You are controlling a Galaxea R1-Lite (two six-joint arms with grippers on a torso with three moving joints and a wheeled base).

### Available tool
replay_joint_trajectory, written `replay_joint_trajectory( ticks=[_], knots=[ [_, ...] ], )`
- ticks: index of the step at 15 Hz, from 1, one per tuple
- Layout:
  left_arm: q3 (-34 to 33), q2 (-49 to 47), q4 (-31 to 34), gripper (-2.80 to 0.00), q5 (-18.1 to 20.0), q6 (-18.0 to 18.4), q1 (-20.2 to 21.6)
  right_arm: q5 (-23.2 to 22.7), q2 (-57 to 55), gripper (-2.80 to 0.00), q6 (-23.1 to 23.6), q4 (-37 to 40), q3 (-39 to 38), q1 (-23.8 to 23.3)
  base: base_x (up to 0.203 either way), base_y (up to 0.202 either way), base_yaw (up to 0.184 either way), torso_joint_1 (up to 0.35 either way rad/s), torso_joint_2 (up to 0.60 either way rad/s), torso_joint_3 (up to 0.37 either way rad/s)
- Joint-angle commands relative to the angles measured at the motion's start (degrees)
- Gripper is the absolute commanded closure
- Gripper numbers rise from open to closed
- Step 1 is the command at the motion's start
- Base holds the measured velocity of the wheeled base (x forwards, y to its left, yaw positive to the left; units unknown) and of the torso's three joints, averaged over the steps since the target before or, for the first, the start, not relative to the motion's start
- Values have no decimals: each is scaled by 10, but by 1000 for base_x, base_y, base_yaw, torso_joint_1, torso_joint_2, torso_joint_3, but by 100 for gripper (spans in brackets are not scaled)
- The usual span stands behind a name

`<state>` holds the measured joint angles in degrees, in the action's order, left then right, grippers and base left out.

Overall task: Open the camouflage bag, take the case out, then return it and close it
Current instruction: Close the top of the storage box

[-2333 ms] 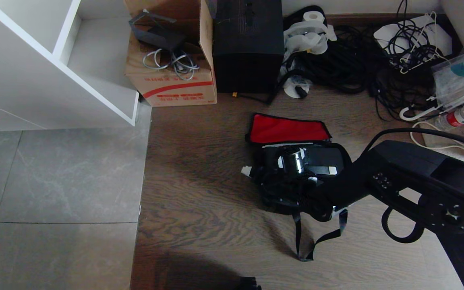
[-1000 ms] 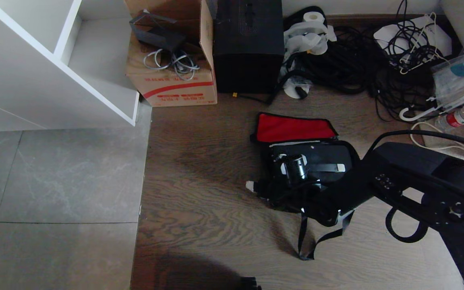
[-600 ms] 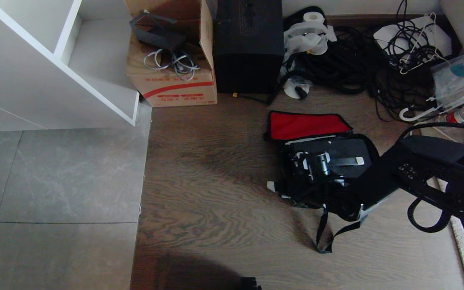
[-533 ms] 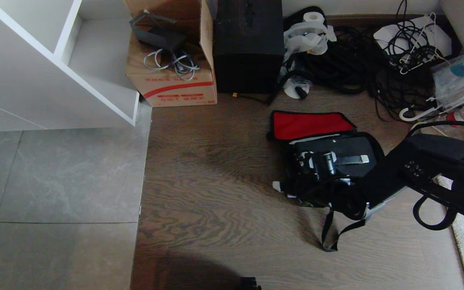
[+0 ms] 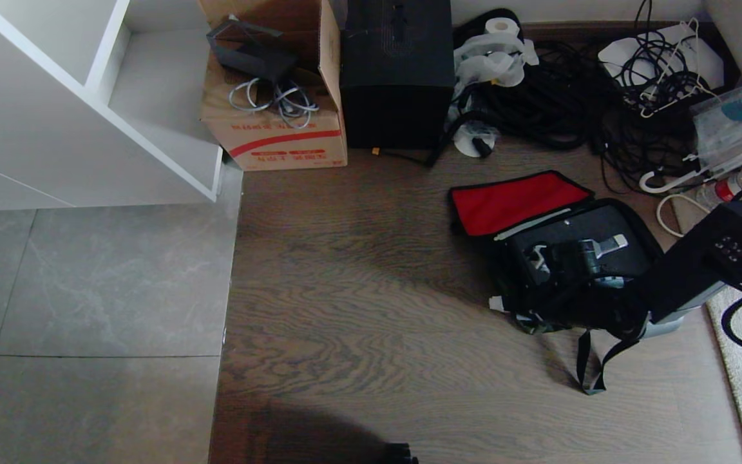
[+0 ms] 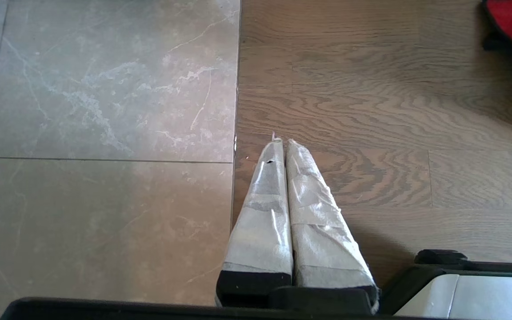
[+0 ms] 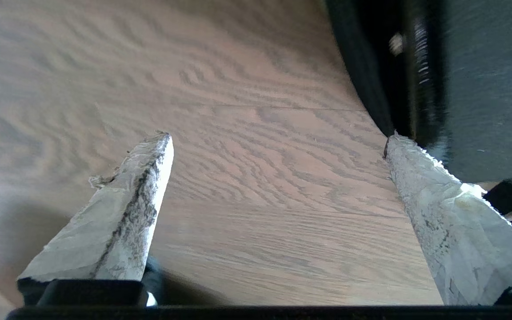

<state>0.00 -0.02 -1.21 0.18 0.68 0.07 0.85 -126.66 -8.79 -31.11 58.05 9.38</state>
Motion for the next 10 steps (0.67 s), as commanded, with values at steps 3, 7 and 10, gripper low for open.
replay_joint_trajectory(
  ticks=[3, 7, 10],
  knots=[
    [-6, 1, 0, 0, 0, 0, 0, -17, 18, -280, -35, -11, 32, 42, 0, 0, 0, 0, 0, 0],
    [-6, 1, 0, 0, 0, 0, 0, -17, -23, -280, -40, -86, 40, 78, 0, 0, 0, 0, 0, 0],
    [-6, 1, 0, 0, 0, 0, 0, -12, -67, -280, 29, -159, 49, 89, 0, 0, 0, 0, 0, 0]
  ],
)
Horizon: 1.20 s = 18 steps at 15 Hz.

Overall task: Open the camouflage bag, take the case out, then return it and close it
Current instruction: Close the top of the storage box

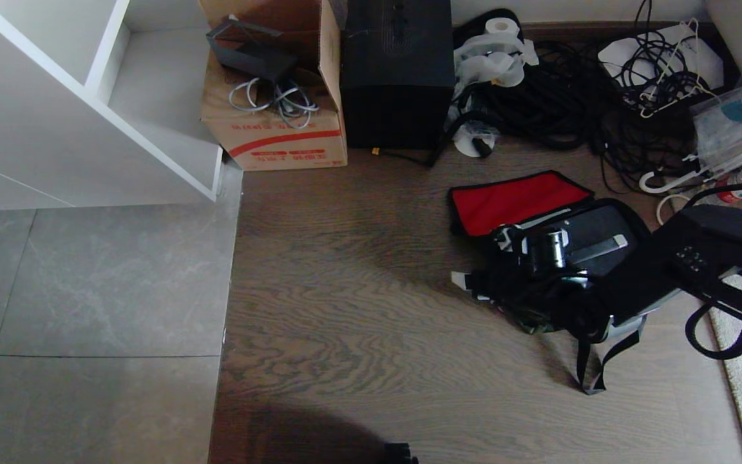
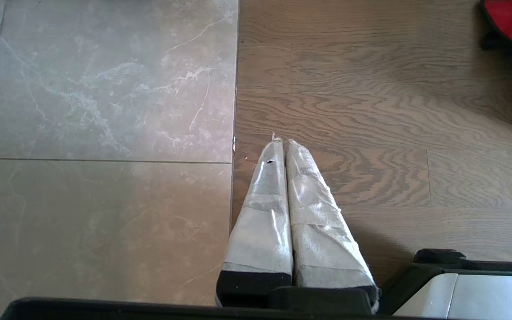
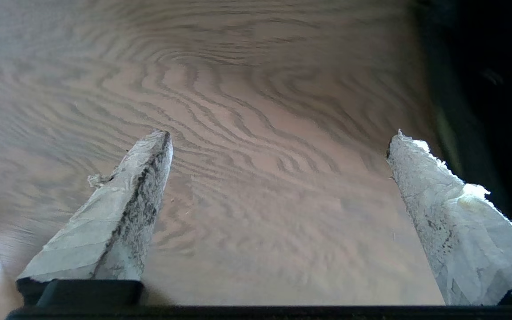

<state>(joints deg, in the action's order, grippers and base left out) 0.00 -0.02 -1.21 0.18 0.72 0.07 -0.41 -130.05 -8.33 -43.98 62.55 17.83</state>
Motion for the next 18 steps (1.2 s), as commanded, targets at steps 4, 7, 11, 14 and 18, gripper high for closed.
replay_joint_trajectory(
  ticks=[4, 7, 11, 14, 18],
  knots=[
    [-6, 2, 0, 0, 0, 0, 0, 20, -73, -280, 74, -80, 46, 2, 0, 0, 0, 0, 0, 0],
    [-6, 2, 0, 0, 0, 0, 0, 57, -94, -280, 105, -81, 71, -4, 0, 0, 0, 0, 0, 0],
    [-6, 2, 0, 0, 0, 0, 0, 58, -101, -280, 143, -81, 71, -26, 0, 0, 0, 0, 0, 0],
    [-6, 2, 0, 0, 0, 0, 0, 62, -104, -280, 157, -82, 70, -32, 0, 0, 0, 0, 0, 0],
    [-6, 2, 0, 0, 0, 0, 0, 62, -118, -280, 158, -80, 70, -32, 0, 0, 0, 0, 0, 0]
  ],
)
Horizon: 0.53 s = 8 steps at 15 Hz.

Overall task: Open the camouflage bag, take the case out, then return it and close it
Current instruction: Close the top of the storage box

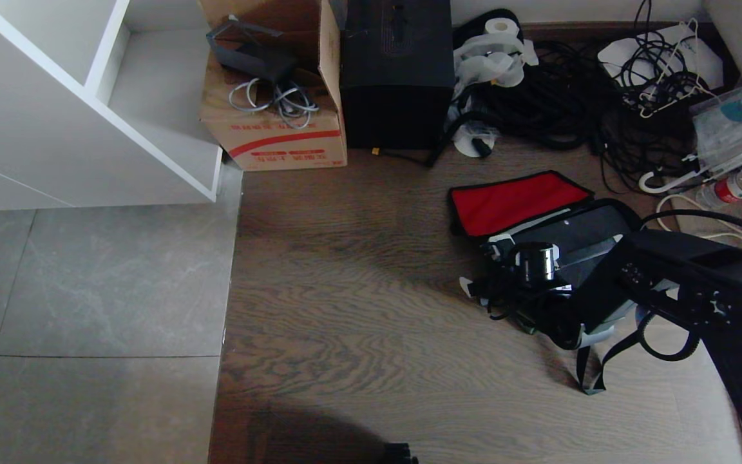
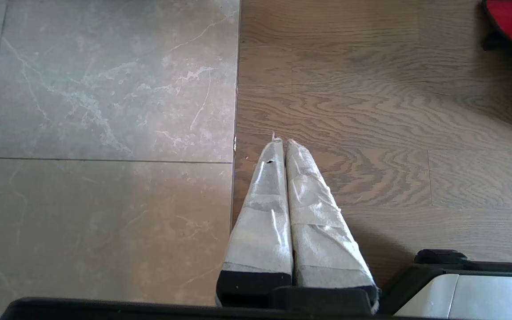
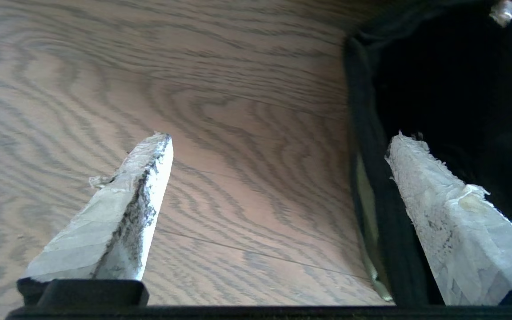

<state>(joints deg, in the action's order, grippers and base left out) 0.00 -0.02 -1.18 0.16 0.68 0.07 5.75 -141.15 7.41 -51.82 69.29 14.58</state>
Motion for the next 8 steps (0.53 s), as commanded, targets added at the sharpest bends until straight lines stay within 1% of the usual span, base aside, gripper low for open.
replay_joint_trajectory(
  ticks=[1, 6, 8],
  knots=[
    [-6, 2, 0, 0, 0, 0, 0, 0, -8, -280, 0, 3, 3, 0, 0, 0, 0, 0, 0, 0],
    [-6, 2, 0, 0, 0, 0, 0, 0, -22, -280, 2, -8, 8, 0, 0, 0, 0, 0, 0, 0],
    [-6, 2, 0, 0, 0, 0, 0, 0, -19, -280, 1, -11, 22, 0, 0, 0, 0, 0, 0, 0]
  ],
)
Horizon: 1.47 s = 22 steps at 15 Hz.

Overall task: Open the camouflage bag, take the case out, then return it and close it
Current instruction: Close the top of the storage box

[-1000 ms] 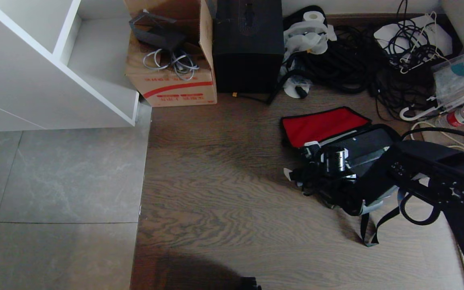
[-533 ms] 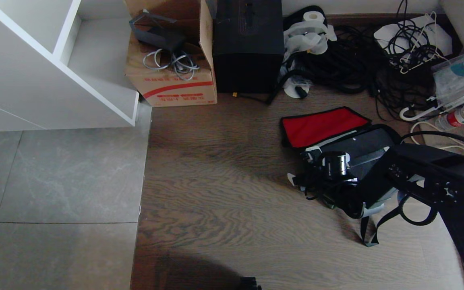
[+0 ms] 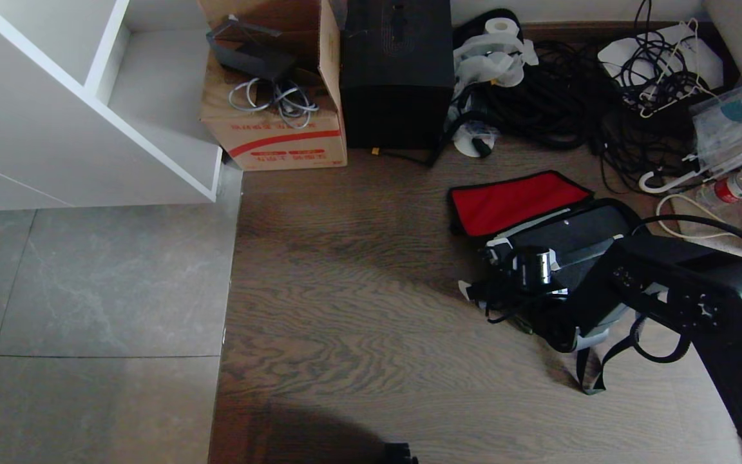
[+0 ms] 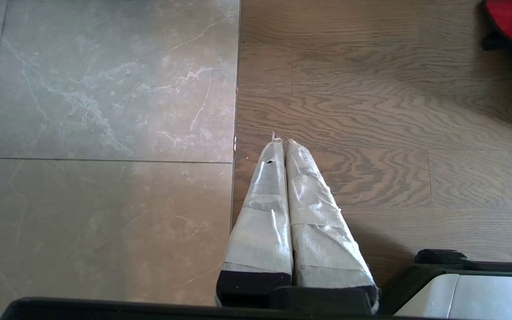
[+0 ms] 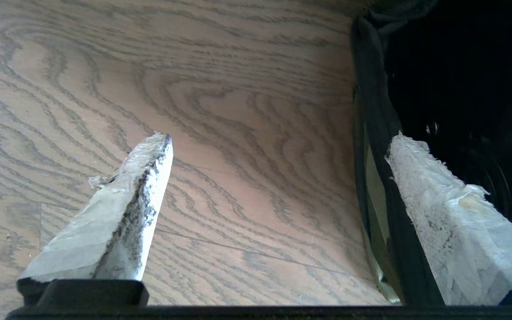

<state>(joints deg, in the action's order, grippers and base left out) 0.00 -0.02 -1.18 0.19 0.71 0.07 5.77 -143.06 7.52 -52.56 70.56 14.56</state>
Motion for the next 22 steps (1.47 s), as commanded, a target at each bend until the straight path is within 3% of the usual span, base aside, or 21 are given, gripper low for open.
replay_joint_trajectory(
  ticks=[1, 9, 14, 22],
  knots=[
    [-6, 2, 0, 0, 0, 0, 0, -1, 11, -280, -1, 2, 16, 0, 0, 0, 0, 0, 0, 0],
    [-6, 2, 0, 0, 0, 0, 0, -1, 10, -280, 2, -11, 15, -1, 0, 0, 0, 0, 0, 0],
    [-6, 2, 0, 0, 0, 0, 0, 0, -6, -280, 52, -9, 15, -16, 0, 0, 0, 0, 0, 0],
    [-6, 2, 0, 0, 0, 0, 0, 0, -30, -280, 64, -6, 22, -19, 0, 0, 0, 0, 0, 0]
  ],
)
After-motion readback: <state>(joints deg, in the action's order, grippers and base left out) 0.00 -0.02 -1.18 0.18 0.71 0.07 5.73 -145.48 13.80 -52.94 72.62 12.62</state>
